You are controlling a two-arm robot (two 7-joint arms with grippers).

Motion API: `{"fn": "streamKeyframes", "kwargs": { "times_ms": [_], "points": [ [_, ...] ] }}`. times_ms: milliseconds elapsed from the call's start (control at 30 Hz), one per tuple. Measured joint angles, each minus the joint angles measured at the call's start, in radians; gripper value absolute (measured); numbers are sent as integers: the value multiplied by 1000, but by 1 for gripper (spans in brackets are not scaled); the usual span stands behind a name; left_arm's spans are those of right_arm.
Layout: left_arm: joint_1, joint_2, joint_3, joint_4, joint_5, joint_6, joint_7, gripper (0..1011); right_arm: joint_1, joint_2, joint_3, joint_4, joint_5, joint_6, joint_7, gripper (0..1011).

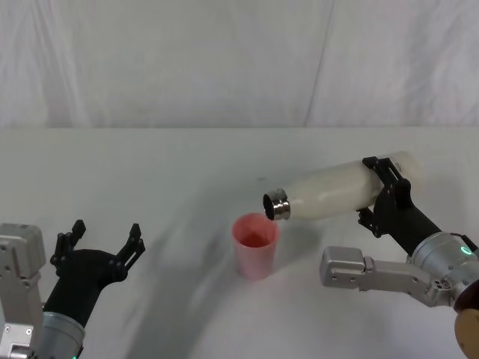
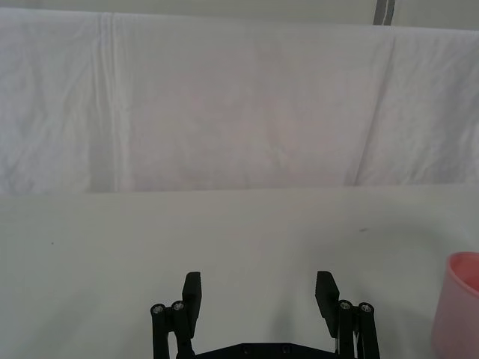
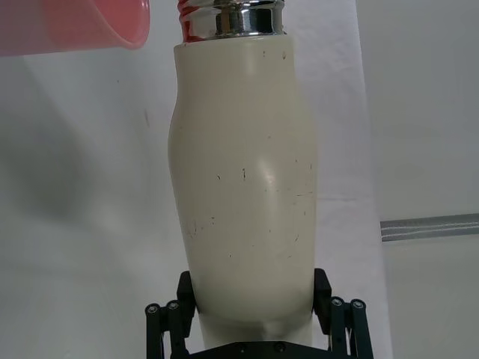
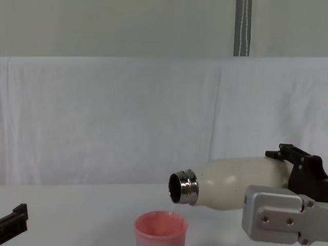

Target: Grasp the thermos with one hand and pour water into the cup lid.

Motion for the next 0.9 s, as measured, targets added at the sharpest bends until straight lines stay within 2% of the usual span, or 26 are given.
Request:
{"fn": "streamKeyframes", "kwargs": {
  "times_ms": [900],
  "points": [
    [0,0,0,0,0,0,0,1001,1,0,-1,2,-1,-1,0,951]
  ]
}}
